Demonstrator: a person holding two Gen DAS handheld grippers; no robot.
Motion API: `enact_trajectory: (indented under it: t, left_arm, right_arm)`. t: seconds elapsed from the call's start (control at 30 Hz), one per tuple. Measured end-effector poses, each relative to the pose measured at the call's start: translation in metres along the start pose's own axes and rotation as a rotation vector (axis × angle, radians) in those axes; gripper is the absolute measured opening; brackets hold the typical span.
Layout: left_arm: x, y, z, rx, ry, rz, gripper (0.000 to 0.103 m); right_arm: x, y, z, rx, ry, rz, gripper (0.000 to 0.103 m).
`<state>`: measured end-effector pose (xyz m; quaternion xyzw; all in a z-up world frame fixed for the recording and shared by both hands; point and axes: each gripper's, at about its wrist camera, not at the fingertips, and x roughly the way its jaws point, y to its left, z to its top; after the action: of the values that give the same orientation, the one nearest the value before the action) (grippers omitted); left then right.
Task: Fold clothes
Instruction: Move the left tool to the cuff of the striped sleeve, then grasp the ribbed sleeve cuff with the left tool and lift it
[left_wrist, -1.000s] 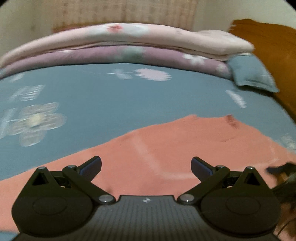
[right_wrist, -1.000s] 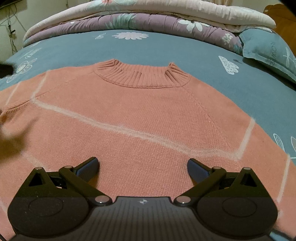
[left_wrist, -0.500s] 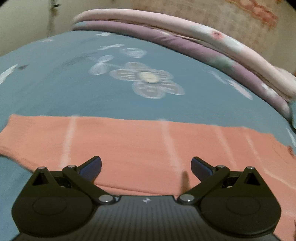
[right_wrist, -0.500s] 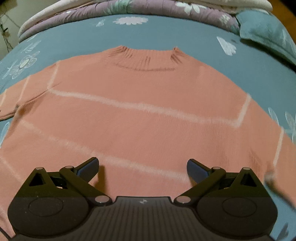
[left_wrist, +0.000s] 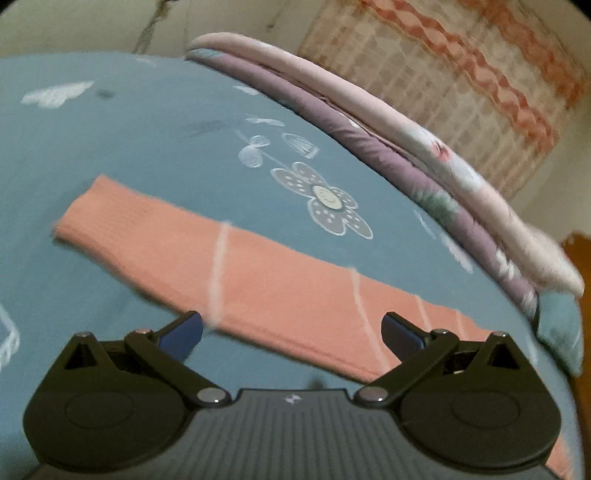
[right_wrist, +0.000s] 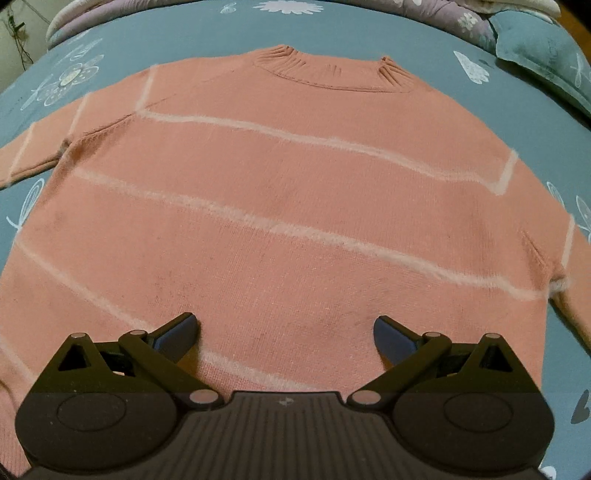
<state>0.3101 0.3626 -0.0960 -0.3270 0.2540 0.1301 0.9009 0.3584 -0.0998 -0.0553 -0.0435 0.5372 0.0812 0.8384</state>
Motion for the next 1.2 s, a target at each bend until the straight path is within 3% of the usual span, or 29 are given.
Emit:
enact_trajectory:
  t: [0.13, 0.33, 0.5, 0.8, 0.97, 1.1, 1.2]
  left_arm:
    - [-0.002, 0.028, -0.003, -0.157, -0.008, -0.031, 0.102]
    - [0.01, 0.047, 0.011, -0.288, -0.043, -0.06, 0.102]
    - [0.027, 0.043, 0.022, -0.238, -0.047, -0.028, 0.102]
    - [0.033, 0.062, 0.047, -0.276, -0.13, 0.032, 0.102]
    - [0.038, 0.058, 0.038, -0.298, -0.115, -0.038, 0.102]
    - [0.045, 0.04, 0.026, -0.183, -0.094, -0.066, 0.102]
    - [0.052, 0.043, 0.034, -0.186, -0.121, -0.059, 0.102]
  right_arm:
    - [0.002, 0.002, 0.0, 0.001, 0.006, -0.007, 0.103]
    - [0.002, 0.005, -0.003, 0.004, -0.002, -0.015, 0.103]
    - [0.002, 0.006, -0.002, 0.003, -0.001, -0.014, 0.103]
    - [0.001, 0.002, 0.001, -0.008, 0.017, -0.005, 0.103]
    - [0.001, 0.002, 0.0, -0.005, 0.017, -0.01, 0.103]
    - [0.001, 0.004, 0.001, -0.002, 0.017, -0.015, 0.103]
    - [0.001, 0.004, 0.001, -0.003, 0.016, -0.013, 0.103]
